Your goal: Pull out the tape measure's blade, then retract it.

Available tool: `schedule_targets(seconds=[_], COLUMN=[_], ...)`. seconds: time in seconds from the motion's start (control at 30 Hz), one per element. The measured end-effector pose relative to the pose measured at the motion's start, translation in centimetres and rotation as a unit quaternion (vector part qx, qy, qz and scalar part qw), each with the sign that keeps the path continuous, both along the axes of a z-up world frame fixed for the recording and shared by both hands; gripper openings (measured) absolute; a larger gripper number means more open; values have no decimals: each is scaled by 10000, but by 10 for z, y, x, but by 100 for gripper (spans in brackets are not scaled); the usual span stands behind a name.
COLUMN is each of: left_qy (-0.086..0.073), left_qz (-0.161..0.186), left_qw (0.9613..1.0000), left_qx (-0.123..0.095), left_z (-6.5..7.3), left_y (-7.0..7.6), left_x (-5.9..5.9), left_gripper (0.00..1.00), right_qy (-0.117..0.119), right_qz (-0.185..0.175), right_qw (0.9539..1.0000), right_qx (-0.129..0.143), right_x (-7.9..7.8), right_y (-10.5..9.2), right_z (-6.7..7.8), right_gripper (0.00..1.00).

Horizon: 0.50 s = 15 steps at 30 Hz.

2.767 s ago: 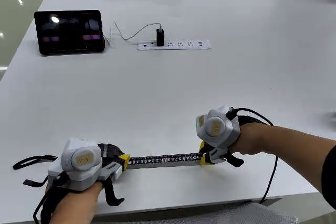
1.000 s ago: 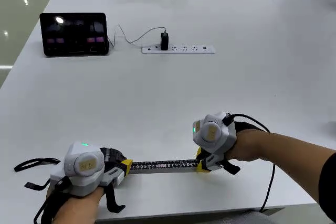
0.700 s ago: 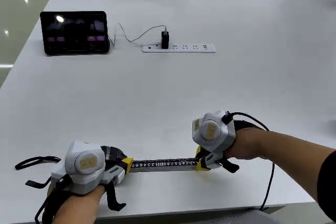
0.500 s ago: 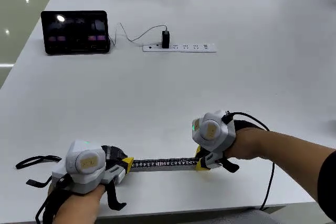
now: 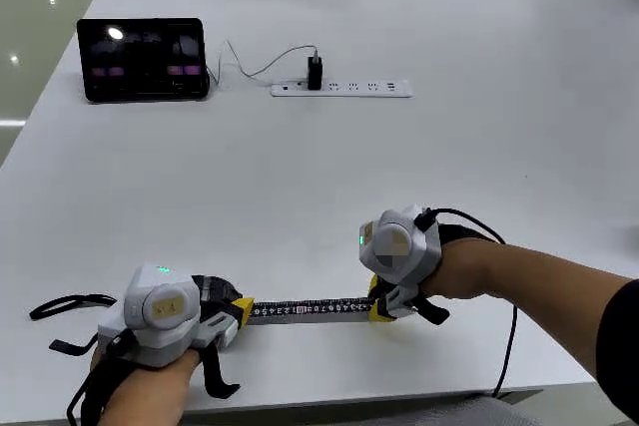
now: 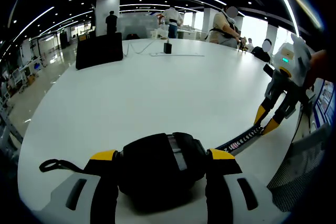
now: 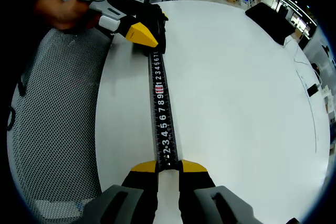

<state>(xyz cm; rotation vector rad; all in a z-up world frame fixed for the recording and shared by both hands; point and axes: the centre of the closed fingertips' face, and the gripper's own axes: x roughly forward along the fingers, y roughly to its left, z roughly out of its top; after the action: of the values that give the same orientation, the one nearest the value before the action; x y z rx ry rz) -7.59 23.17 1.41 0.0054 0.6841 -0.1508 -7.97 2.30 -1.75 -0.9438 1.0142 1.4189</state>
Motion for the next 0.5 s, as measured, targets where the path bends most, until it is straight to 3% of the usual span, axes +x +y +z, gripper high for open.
schedule_targets(seconds=[0.5], left_qy=[2], left_qz=[-9], left_qw=[10000], left_qx=[8], left_z=[0], left_y=[-1], left_x=[0], left_gripper=[63], right_qy=[-165], right_qz=[-110], right_qw=[9998], right_qx=[24], right_x=[0], right_y=[2], right_z=[-1], right_gripper=[11])
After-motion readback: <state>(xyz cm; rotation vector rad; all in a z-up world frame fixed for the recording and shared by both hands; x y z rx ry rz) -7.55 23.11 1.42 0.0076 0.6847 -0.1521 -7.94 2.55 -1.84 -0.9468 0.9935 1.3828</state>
